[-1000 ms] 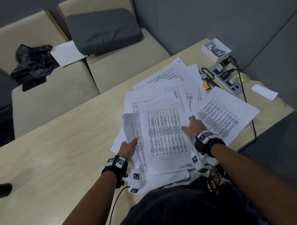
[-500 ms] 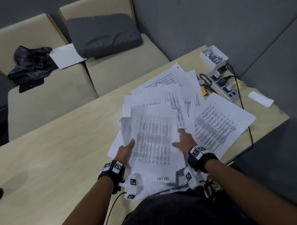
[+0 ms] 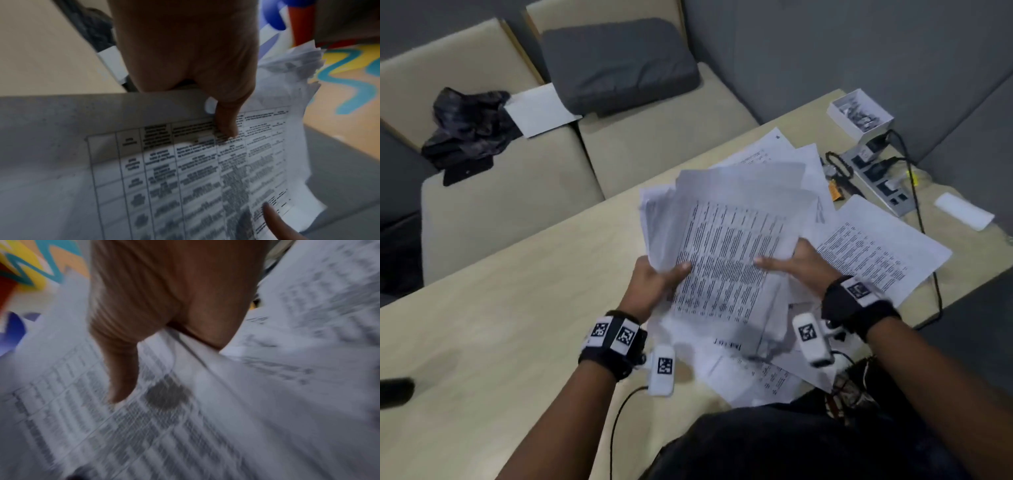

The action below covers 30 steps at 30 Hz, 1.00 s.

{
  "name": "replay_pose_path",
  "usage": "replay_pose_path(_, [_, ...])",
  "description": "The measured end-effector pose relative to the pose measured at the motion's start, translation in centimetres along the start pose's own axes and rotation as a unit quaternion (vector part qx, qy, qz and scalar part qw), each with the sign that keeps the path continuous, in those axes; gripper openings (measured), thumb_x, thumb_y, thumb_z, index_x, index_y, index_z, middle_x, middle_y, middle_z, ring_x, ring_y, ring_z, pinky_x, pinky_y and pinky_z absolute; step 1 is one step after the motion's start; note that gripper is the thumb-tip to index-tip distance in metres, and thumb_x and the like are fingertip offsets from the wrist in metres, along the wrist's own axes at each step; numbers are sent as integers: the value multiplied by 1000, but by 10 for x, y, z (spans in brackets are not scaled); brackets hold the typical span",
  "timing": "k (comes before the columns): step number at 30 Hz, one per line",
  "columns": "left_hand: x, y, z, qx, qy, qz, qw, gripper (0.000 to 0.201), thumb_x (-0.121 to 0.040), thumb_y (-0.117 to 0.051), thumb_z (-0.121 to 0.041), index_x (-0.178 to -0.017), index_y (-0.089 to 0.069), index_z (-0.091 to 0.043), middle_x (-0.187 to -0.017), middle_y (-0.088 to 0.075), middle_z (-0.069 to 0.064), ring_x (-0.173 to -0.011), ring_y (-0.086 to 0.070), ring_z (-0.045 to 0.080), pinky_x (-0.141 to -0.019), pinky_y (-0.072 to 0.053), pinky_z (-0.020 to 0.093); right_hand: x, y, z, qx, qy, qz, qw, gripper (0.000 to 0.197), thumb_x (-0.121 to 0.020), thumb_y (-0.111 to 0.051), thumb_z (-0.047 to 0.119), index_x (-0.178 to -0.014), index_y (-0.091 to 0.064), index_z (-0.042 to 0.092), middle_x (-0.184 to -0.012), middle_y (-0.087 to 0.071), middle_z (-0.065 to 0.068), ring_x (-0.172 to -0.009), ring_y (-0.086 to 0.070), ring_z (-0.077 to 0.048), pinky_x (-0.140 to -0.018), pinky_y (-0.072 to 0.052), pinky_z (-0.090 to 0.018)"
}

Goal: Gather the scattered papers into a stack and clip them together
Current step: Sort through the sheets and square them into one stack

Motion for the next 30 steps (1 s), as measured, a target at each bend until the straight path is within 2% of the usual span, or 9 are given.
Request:
replay_pose_path(3, [0,5,-62,52,-74,-13,996,12,-81,-75,-8,-89,-68,-3,-79,-66,9,-70,-64,22,-64,-52,32,2,-2,55,-57,76,-34,995,63,-71,-84,11,-126,-54,9,-120,-69,3,-111,-64,-2,-97,-50,-25])
replay_pose_path(5, [6,11,-91,84,-125,-23,988,23,-79,-75,-5,-95,-73,-22,-97,-73,4,-91,-69,24,-77,-57,36,13,-2,85,-70,118,-73,988,37,-75,-79,2,-105,-57,10,-94,-70,16,-86,-65,13,-78,-49,-6])
replay_pose_path(6, [8,13,-99,87,-145,-25,985,29,-77,-75,-6,-97,-73,-28,-104,-72,4,-99,-68,28,-83,-57,41,18,-2,96,-67,136,-88,985,32,-75,-79,2,-97,-57,13,-85,-68,20,-80,-65,13,-76,-49,-5])
replay_pose_path(11, [15,16,-78,31,-120,-40,992,35,-67,-87,-30,-97,-70,-41,-106,-71,-6,-98,-66,20,-91,-51,41,22,-17,95,-38,157,-72,984,35,-71,-83,2,-96,-65,18,-90,-75,11,-90,-71,-4,-89,-56,-31])
replay_pose_path(14, [20,20,-70,8,-117,-44,992,43,-75,-80,-7,-88,-71,-47,-94,-72,-21,-89,-68,1,-82,-52,24,20,-20,89,-62,152,-72,984,42,-67,-85,0,-106,-69,8,-103,-75,-7,-100,-71,-22,-92,-55,-48])
replay_pose_path(19, [13,42,-50,40,-60,-77,994,58,-76,-80,-11,-129,-54,-13,-122,-67,0,-110,-65,10,-96,-51,32,-6,-20,54,-55,97,-62,992,71,-57,-95,22,-118,-61,8,-110,-72,-10,-106,-69,-25,-93,-54,-47])
replay_pose_path(22, [0,26,-44,64,-46,-49,996,40,-79,-74,-1,-106,-71,-30,-104,-74,-8,-97,-69,8,-90,-52,36,-22,-30,15,-32,27,-66,997,89,-48,-96,35,-123,-54,12,-114,-70,-3,-105,-67,-19,-94,-54,-46])
replay_pose_path(26, [-12,13,-42,25,-58,-46,997,33,-84,-71,-6,-107,-68,-29,-105,-73,-10,-101,-68,14,-98,-51,47,-35,-39,-12,-48,-4,-92,995,71,-62,-90,23,-123,-55,9,-114,-69,-5,-102,-67,-18,-94,-54,-45])
replay_pose_path(30, [-20,22,-61,-50,-94,-83,991,18,-86,-71,-11,-80,-68,-27,-80,-65,6,-71,-59,18,-66,-53,37,-35,-30,4,-26,27,-110,993,52,-68,-87,25,-110,-64,3,-105,-71,-14,-95,-69,-25,-88,-56,-42])
Point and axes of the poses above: each hand's wrist, its own x-axis away from the middle knuckle, its own y-axis out of the back of the hand, z = x × y, the point moved 10 cm from there along -x, towards the middle knuckle
